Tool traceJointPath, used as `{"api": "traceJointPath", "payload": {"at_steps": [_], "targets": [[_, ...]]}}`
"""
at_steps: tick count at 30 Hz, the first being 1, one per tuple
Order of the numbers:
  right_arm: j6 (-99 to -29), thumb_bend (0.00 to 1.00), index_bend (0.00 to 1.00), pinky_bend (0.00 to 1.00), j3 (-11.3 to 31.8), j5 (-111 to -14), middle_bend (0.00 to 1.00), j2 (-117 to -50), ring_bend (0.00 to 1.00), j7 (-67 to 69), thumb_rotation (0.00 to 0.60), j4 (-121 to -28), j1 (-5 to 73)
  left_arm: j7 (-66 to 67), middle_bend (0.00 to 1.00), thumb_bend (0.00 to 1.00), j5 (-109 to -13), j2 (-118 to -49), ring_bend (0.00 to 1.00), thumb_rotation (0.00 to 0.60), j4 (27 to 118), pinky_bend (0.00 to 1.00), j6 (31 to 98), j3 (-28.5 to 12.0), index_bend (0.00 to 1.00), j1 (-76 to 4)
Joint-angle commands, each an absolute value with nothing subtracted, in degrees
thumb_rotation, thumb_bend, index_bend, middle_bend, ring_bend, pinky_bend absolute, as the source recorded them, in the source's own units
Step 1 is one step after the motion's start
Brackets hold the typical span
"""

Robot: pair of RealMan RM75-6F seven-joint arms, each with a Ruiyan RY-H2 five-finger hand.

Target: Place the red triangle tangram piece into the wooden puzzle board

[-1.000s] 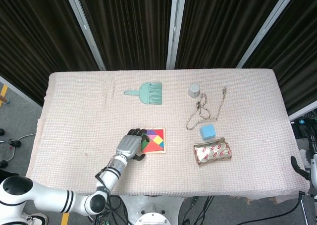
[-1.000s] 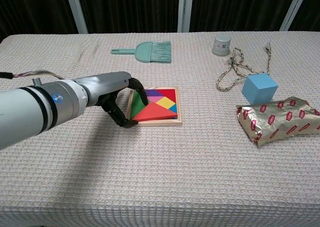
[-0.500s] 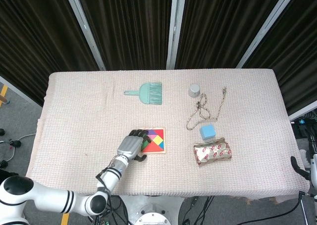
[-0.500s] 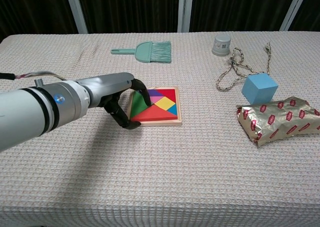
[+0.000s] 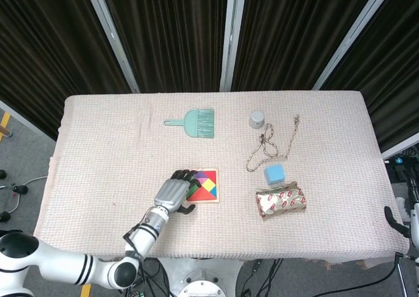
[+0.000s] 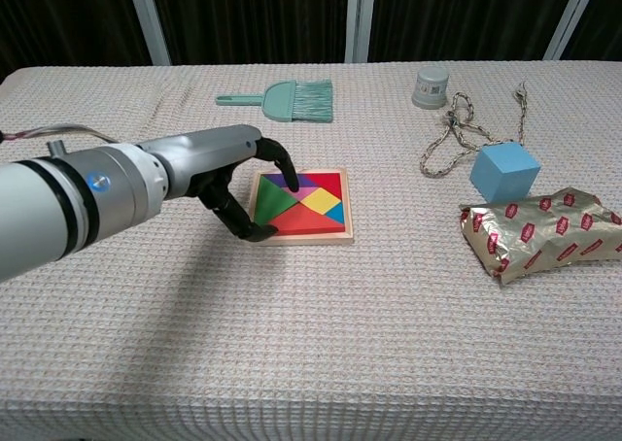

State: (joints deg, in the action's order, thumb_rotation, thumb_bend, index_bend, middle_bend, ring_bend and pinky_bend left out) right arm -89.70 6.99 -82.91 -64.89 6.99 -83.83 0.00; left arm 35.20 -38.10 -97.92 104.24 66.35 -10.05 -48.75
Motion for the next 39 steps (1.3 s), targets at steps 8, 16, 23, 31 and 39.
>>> {"api": "traceJointPath", "payload": {"at_steps": [8, 16, 23, 31, 39], "targets": [[-89.9, 0.25, 0.00, 0.00, 7.1, -83.1, 0.00, -64.9, 0.00, 6.7, 0.600, -84.0, 0.1, 33.4, 0.05, 0.27, -39.8, -98.3, 0.00, 0.600, 102.8, 0.00, 66.9, -9.7, 0.22, -47.4], [-89.5, 0.25, 0.00, 0.00, 7.0, -82.7, 0.00, -64.9, 0.00, 7.2, 0.600, -83.6, 0.0, 32.9, 0.05, 0.23, -40.4, -100.5, 0.00, 0.600, 99.3, 0.00, 66.3, -9.6, 0.21, -47.3], [-89.5, 0.25, 0.00, 0.00, 7.1, -82.4, 0.00, -64.9, 0.00, 7.5, 0.600, -83.3, -0.1, 32.5, 0.05, 0.23, -40.2, -102.3, 0.00, 0.600, 96.6, 0.00, 65.0, -10.5, 0.21, -47.6], [-89.4, 0.25, 0.00, 0.00, 7.1, -82.2, 0.00, -64.9, 0.00, 7.9, 0.600, -82.9, -0.2, 32.4, 0.05, 0.23, -39.6, -103.5, 0.00, 0.600, 94.2, 0.00, 63.8, -11.3, 0.21, -48.0], [-89.4, 0.25, 0.00, 0.00, 7.1, -82.2, 0.00, -65.0, 0.00, 8.1, 0.600, -82.6, -0.3, 32.6, 0.05, 0.23, -38.8, -104.1, 0.00, 0.600, 92.2, 0.00, 63.1, -12.7, 0.22, -48.6]]}}
